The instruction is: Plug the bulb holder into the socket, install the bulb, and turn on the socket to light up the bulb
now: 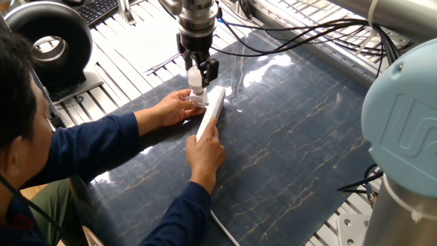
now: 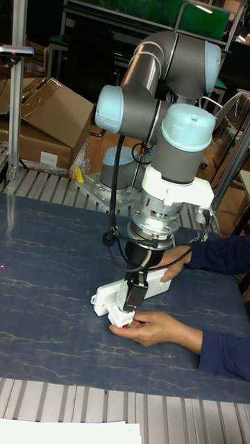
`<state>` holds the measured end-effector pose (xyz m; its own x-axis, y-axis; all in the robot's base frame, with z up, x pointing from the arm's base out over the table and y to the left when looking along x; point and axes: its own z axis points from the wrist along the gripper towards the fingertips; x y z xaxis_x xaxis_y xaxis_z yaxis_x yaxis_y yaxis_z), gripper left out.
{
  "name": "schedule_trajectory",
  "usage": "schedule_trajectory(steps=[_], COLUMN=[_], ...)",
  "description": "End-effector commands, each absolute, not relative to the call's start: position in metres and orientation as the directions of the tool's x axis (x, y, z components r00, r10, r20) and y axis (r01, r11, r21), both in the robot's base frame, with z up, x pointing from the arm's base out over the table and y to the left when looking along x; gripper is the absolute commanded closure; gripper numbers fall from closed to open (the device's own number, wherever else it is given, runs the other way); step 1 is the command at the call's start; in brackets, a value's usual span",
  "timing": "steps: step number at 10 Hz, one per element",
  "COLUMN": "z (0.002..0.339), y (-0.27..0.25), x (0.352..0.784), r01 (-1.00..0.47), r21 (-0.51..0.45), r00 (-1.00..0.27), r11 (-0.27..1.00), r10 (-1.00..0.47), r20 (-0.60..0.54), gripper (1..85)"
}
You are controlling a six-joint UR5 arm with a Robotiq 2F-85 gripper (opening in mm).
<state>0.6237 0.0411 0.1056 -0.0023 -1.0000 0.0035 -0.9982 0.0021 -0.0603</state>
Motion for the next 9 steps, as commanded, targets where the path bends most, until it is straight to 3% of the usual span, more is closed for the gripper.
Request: schedule_trajectory(steps=[1,4,5,6,7,9], z=[0.105,0.1042,0.1034,0.1017,0.1005,0.1045], y=[0.0465,0.0489,0.05,0.0513,0.0526,0.0515], x=[0.6255,0.6239,0.6231,0.6218,0.6202,0.6191], r01=[-0.998,-0.998,-0.998,-0.998,-0.998,-0.999], r21=[-0.062,-0.058,-0.058,-0.058,-0.059,-0.051], r00=[0.033,0.037,0.024,0.016,0.008,-0.01], r11=[-0.032,-0.036,-0.022,-0.014,-0.006,0.011], r10=[-0.999,-0.999,-0.999,-0.999,-0.999,-1.0], r20=[-0.017,-0.023,-0.029,-0.034,-0.037,-0.025], gripper=[21.0,28.7,38.7,64.3,83.7,84.0])
